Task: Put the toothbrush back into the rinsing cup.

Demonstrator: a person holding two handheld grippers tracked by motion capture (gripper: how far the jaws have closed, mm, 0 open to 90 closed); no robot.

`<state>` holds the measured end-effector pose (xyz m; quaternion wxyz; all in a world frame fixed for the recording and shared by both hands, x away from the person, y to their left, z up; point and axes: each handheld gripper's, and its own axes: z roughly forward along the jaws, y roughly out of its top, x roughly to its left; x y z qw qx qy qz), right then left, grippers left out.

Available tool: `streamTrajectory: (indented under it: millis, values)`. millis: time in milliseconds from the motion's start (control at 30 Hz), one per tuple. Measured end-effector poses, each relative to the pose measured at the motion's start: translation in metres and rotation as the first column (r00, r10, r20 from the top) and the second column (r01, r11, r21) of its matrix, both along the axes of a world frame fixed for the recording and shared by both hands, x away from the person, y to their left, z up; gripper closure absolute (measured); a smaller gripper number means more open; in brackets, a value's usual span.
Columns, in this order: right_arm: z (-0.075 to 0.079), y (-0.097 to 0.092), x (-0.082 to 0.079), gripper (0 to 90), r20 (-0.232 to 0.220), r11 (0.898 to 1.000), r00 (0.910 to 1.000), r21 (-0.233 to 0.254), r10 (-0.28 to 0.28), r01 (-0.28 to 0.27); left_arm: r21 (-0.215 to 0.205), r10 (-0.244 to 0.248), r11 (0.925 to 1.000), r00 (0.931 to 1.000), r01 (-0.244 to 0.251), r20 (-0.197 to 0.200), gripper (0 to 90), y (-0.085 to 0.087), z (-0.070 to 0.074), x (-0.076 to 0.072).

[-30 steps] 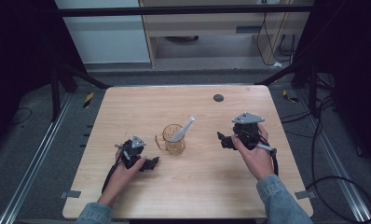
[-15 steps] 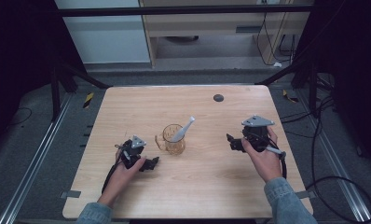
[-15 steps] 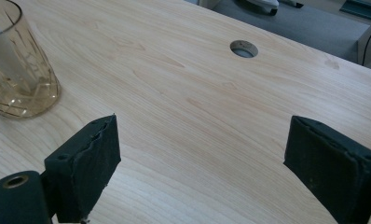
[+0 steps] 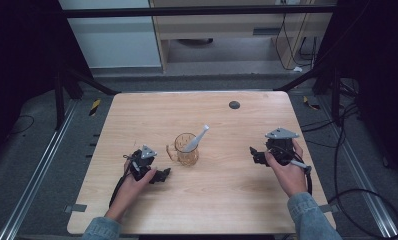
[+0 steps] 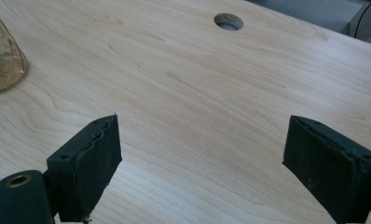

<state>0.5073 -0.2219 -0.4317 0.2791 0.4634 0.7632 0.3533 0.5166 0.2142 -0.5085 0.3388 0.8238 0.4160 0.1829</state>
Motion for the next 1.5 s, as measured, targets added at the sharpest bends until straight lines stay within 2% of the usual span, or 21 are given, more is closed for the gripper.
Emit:
streamTrajectory:
  millis: [333, 867, 1033, 1500]
  values:
    - [-0.017, -0.013, 0.003, 11.6, -0.027, 0.999, 0.9994, -0.031, -0.02, 0.019, 0.0, 0.0, 1.0, 1.0, 0.0, 0.0, 0.0, 0.0, 0.0, 0.0]
    - [-0.039, -0.02, 0.013, 11.7, -0.069, 0.998, 0.9962, -0.035, -0.053, 0.05, 0.001, 0.0, 1.0, 1.0, 0.0, 0.0, 0.0, 0.0, 0.0, 0.0]
    - [-0.046, -0.019, 0.02, 12.2, -0.072, 0.999, 0.9962, -0.027, -0.049, 0.047, 0.001, 0.0, 1.0, 1.0, 0.0, 0.0, 0.0, 0.0, 0.0, 0.0]
    - [-0.064, -0.017, 0.04, 13.2, -0.059, 0.995, 0.9952, 0.052, -0.078, 0.081, 0.0, 0.0, 1.0, 1.0, 0.0, 0.0, 0.0, 0.0, 0.0, 0.0]
